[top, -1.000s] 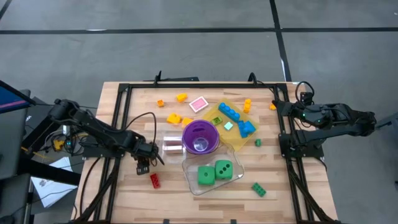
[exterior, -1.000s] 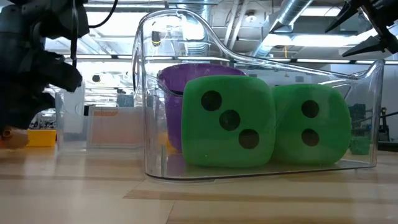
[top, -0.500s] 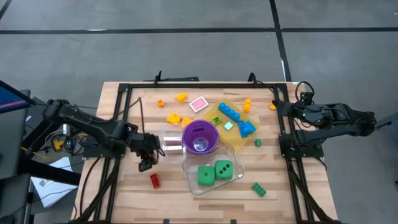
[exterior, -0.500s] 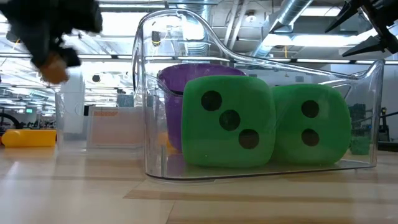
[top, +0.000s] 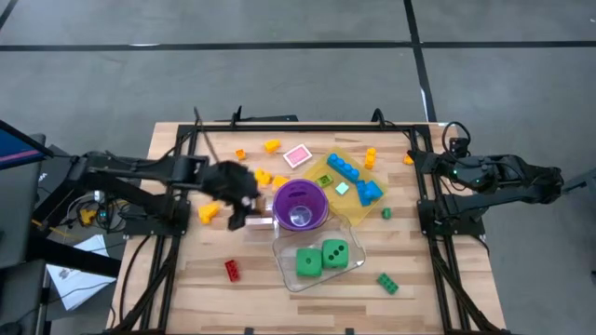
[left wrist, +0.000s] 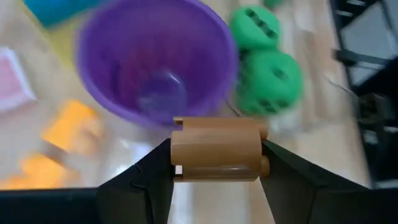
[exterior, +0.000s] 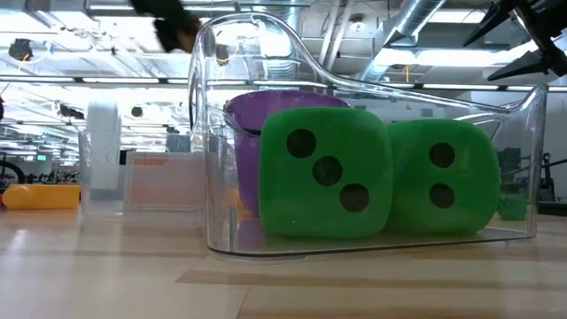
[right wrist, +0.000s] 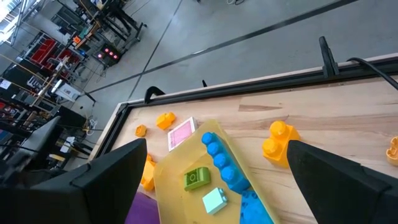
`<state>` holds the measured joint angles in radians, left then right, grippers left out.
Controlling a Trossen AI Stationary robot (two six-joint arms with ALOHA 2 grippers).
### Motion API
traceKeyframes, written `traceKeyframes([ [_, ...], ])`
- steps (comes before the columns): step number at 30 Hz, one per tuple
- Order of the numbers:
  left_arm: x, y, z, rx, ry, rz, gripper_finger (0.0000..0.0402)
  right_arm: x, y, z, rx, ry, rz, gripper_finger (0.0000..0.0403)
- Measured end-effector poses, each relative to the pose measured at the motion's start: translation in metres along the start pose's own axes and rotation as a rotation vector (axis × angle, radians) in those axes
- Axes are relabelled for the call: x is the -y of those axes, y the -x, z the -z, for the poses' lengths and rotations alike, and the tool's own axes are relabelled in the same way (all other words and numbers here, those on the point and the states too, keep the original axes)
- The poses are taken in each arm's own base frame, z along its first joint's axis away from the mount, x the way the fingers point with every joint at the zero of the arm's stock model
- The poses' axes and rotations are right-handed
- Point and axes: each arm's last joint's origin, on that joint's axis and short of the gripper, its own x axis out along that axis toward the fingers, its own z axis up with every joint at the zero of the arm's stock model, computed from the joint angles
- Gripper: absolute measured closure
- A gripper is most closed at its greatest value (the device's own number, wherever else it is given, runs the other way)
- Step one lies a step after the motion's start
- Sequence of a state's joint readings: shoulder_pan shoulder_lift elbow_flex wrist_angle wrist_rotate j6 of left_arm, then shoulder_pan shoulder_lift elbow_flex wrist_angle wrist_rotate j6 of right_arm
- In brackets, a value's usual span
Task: Pick & Place Toys
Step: Put the small brown game piece into the yellow bin
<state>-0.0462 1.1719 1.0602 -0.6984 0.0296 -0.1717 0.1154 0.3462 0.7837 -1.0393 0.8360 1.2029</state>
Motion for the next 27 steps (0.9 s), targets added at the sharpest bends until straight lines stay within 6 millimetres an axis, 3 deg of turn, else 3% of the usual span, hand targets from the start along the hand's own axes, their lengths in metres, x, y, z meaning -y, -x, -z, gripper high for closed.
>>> traceKeyframes([
  [16,-0.081,-0.084,-0.098,0.167,-0.221,-0.148,0.0209,0.0,0.0,0.0,0.0,0.011,0.0,0.0023],
  [27,-0.133,-0.137,-0.131,0.158,-0.387,-0.189,0.0209,0.0,0.0,0.0,0.0,0.027,0.0,0.0023],
])
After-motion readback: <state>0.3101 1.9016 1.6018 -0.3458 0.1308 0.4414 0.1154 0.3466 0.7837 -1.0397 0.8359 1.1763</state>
